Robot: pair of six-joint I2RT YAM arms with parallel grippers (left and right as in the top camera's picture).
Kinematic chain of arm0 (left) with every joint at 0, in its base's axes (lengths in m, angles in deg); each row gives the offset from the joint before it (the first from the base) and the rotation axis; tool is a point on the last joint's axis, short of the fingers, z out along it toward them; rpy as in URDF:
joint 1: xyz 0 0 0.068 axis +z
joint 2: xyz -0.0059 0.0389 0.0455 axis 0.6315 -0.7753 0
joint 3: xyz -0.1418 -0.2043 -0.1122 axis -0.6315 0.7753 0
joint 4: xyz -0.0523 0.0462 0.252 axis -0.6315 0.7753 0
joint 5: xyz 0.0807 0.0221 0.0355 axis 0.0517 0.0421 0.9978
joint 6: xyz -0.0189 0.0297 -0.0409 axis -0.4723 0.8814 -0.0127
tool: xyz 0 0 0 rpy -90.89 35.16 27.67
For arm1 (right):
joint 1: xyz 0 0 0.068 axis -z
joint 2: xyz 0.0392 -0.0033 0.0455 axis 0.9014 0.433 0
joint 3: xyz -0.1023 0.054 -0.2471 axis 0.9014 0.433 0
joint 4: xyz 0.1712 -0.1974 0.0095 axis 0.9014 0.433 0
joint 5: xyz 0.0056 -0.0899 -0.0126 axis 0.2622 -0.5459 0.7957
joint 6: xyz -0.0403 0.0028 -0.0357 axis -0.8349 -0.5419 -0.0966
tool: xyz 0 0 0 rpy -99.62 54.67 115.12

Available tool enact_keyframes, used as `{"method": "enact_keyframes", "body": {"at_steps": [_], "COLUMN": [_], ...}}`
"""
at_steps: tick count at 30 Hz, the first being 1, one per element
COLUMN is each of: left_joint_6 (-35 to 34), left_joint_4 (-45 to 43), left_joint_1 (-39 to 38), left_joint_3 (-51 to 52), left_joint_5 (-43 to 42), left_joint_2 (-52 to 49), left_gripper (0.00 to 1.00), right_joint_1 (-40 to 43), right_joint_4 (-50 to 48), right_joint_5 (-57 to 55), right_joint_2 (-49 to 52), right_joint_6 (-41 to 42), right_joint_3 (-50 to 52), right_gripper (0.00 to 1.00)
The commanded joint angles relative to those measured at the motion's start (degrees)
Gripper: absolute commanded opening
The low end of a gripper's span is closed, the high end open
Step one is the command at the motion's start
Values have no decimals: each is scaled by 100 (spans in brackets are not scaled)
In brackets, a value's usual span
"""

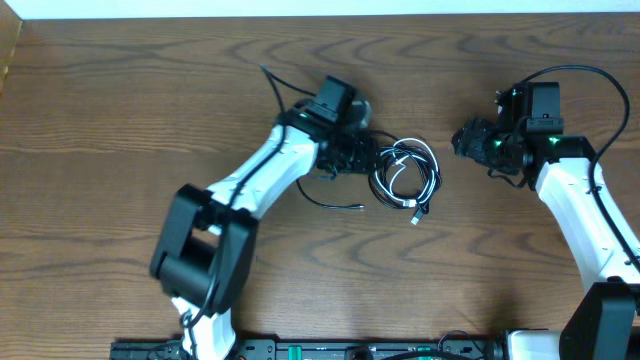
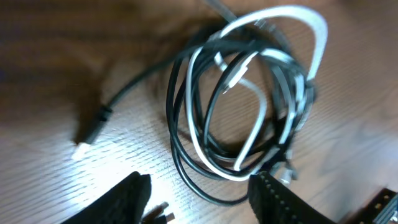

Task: Untangle cables

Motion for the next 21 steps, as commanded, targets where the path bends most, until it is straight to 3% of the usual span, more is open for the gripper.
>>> {"method": "enact_keyframes", "body": {"at_steps": [1,10,16,18,21], "left_joint_6": [-203,-332,-330,-328,-321], "left_joint_4": [-28,-343,-562,-603,-601], "left_joint_1": [-66,-240,-393,-374,-337], "left_joint_3": [-50,-50,-50,-57,-74], "left_joint_5": [-52,-50,101,98,98], "left_joint_2": [-315,-695,-752,-741,-614], "left_gripper": [54,51,28,11,8], "right_joint_1": [-20,-22,-26,-26,-92], "right_joint_4": [2,-2,17,17,0], "right_joint_5": [-42,-42,-37,-15,2], "right_joint_2": [-26,-26,-26,-26,-26], "right_joint_6": [-170,-173,-173,-173,-313], "right_joint_3": [-35,-35,-35,-35,-35], "right_gripper": [63,64,64,64,66]}}
